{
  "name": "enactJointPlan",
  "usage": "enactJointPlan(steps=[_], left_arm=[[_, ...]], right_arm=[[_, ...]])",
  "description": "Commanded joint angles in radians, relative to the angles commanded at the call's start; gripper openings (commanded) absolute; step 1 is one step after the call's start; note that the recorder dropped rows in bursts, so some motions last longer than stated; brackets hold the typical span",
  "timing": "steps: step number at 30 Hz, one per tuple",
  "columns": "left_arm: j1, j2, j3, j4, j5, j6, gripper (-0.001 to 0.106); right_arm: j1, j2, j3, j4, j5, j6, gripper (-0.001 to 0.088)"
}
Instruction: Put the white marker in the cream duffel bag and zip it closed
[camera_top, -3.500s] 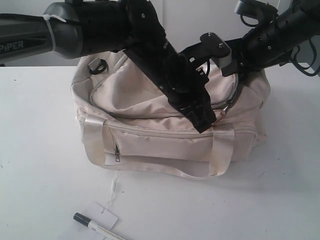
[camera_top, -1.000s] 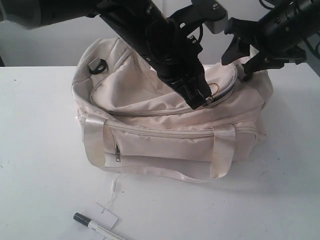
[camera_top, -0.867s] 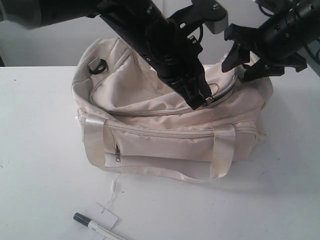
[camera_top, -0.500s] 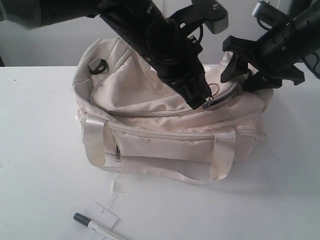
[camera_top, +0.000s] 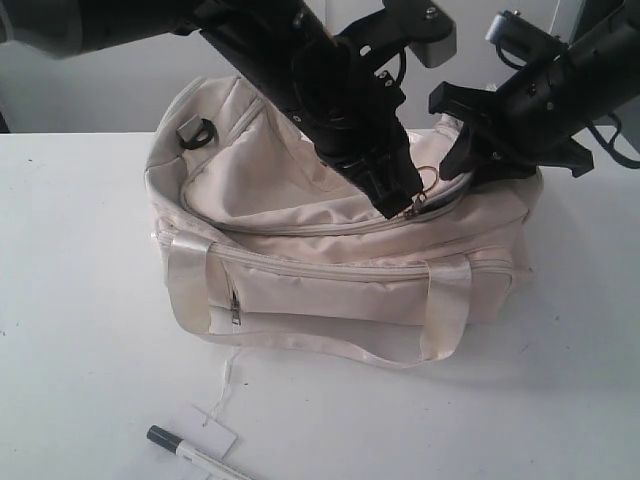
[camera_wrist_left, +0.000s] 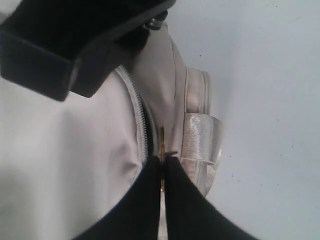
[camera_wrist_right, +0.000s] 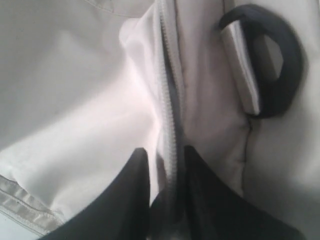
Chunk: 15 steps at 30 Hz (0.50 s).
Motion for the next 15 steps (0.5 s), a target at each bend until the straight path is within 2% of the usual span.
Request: enactJointPlan(steps=[4,15], left_arm=[[0.000,0.000,0.000,0.000,0.000,0.000,0.000],[0.000,0.000,0.000,0.080,0.017,0.000,0.000]], right_arm=[[0.000,0.000,0.000,0.000,-0.018,-0.045,0.0004],[-0.002,0.000,0.000,-0.005,-0.050,-0.049,0.0000]])
